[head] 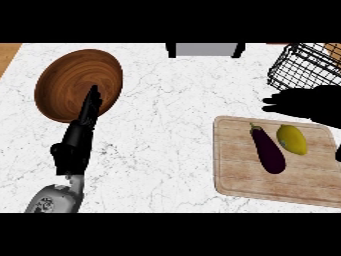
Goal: Pick the eggplant from the cutting board and place it in the tiered basket
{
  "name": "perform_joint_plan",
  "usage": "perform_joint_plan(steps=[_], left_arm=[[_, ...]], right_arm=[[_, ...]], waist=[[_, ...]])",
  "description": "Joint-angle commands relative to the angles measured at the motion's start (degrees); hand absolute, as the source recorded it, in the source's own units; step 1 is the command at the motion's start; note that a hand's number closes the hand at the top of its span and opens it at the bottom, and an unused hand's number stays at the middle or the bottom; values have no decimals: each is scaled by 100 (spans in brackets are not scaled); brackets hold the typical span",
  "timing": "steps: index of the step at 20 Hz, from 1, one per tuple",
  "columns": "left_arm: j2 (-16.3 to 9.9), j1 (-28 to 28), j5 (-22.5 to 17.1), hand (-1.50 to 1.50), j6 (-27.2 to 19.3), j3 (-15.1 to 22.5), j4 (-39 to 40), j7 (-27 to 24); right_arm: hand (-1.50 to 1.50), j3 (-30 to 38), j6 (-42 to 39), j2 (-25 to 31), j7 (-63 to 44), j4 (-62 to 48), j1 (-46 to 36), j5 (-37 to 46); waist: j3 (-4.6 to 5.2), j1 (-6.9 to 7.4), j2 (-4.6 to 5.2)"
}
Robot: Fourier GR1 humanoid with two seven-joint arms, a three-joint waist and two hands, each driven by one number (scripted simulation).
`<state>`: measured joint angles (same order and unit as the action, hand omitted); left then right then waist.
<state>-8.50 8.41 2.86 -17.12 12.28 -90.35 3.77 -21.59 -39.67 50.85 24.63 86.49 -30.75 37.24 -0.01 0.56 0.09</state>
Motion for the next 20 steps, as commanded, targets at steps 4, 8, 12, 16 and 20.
perform_joint_plan(steps=[4,8,12,16,20], left_arm=[[159,267,156,0,65,-176,316,1],[109,-6,39,0,236,-290,165,-132],[104,67,167,0,227,-299,54,-52],[248,-46,136,0,258,-346,355,-508],[264,105,161,0,297,-397,340,-218]], right_arm=[[-150,121,262,-497,447,-878,-87,748],[-150,179,124,-661,501,-1195,-221,842],[-150,138,218,-522,855,-1453,-42,950],[-150,-23,501,-799,909,-1574,59,1120],[-150,42,399,-811,1113,-1515,120,1038]], waist=[[1,-22,1],[2,0,1],[1,-15,-1],[2,-28,6],[2,-46,-5]])
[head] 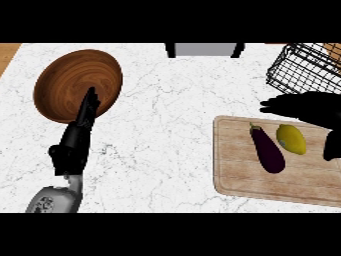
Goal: Pick the eggplant from the cutting board and place it in the tiered basket
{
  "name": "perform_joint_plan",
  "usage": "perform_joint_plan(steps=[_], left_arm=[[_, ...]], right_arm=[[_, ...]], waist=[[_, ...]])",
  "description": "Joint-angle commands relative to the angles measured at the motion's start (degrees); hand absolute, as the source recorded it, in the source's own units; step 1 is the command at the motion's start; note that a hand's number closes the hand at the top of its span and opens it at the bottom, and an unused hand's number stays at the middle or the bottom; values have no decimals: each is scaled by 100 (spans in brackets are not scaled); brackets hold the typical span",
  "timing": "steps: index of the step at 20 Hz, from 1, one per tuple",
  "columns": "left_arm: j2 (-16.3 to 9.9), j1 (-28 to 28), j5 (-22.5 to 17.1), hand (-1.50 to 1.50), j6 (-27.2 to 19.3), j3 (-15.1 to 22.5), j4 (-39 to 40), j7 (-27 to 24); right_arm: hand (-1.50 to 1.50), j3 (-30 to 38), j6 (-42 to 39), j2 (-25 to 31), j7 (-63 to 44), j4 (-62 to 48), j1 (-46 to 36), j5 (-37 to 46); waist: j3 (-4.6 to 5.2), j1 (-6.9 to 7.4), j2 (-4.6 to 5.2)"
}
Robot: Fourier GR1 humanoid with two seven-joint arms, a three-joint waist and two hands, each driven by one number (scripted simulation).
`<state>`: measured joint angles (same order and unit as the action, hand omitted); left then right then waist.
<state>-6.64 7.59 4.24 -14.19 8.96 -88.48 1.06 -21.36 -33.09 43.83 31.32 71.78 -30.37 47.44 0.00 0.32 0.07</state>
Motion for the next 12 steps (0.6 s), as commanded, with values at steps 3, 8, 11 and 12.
perform_joint_plan(steps=[3,8,11,12], left_arm=[[32,-95,23,0,106,-38,-27,26],[0,-156,91,0,117,-10,-516,424],[209,-240,302,0,-68,97,-475,312],[139,10,185,0,61,-100,-225,260]], right_arm=[[-150,-73,-83,-395,531,-653,-275,271],[-150,-93,-410,-243,440,-303,-37,191],[-150,-20,-475,-445,176,-242,-32,307],[-150,-78,-553,-642,-104,-5,45,347]], waist=[[-1,31,2],[-1,14,-14],[0,1,-12],[1,-18,-11]])
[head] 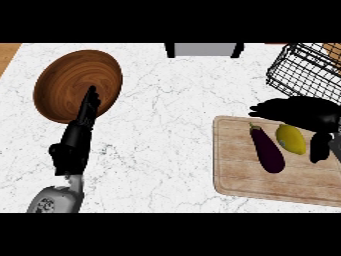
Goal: Pick the eggplant from the cutting board and place it in the tiered basket
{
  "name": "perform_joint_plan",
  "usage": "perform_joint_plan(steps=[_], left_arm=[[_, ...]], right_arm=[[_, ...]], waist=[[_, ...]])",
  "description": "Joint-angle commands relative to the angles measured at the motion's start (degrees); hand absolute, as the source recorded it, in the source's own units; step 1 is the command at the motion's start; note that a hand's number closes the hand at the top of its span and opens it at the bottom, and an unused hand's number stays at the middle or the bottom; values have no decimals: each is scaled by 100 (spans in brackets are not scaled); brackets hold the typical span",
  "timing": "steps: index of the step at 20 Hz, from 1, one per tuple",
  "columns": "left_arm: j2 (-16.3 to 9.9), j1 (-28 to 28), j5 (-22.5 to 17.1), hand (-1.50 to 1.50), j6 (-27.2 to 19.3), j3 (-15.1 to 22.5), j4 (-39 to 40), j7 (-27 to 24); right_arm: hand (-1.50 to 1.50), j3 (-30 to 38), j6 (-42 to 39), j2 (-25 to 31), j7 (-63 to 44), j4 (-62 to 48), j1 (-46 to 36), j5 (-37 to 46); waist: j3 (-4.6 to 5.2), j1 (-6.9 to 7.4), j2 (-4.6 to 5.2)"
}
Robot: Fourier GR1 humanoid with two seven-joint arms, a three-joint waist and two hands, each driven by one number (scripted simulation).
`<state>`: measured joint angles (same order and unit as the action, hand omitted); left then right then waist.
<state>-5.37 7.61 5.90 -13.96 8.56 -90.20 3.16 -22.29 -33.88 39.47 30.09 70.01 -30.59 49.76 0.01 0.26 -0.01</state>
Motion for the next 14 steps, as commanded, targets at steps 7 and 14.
perform_joint_plan(steps=[7,14], left_arm=[[22,314,-69,0,238,-317,537,-273],[13,69,62,0,246,-235,-103,202]], right_arm=[[-150,-28,-348,-417,276,-389,-197,427],[-150,18,-168,-554,457,-937,-250,663]], waist=[[0,1,9],[-2,24,7]])
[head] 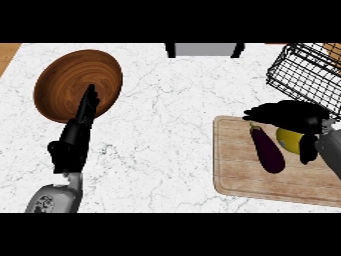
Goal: Pick the eggplant from the cutting board and place it in the tiered basket
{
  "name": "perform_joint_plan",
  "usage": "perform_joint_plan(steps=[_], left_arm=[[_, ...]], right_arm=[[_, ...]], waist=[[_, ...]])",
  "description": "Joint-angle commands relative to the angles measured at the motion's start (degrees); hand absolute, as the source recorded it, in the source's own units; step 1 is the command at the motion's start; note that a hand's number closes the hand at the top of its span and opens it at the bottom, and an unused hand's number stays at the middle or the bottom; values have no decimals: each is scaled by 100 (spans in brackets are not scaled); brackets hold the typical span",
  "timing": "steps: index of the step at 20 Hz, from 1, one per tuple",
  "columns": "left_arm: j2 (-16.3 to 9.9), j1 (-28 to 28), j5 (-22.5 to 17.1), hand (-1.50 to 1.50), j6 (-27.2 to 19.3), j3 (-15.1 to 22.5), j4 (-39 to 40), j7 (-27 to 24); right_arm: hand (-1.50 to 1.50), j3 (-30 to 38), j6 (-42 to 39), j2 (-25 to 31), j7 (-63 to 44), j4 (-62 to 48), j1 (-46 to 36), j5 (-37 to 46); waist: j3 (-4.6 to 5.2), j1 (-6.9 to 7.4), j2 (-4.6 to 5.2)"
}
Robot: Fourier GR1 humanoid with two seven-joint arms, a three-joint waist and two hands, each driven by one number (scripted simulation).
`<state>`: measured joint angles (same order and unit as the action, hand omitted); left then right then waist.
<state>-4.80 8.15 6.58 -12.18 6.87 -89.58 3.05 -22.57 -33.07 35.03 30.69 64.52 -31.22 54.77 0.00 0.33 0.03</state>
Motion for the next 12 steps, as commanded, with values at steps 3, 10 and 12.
perform_joint_plan(steps=[3,10,12], left_arm=[[-62,-296,-102,0,211,-87,-320,61],[222,-146,196,0,-10,18,119,-260],[102,111,50,0,148,-248,330,-254]], right_arm=[[-150,177,-276,-268,181,-130,-10,190],[-150,244,-97,-422,430,-464,122,336],[-150,276,26,-476,437,-380,230,447]], waist=[[0,3,-6],[1,-15,-1],[1,-28,0]])
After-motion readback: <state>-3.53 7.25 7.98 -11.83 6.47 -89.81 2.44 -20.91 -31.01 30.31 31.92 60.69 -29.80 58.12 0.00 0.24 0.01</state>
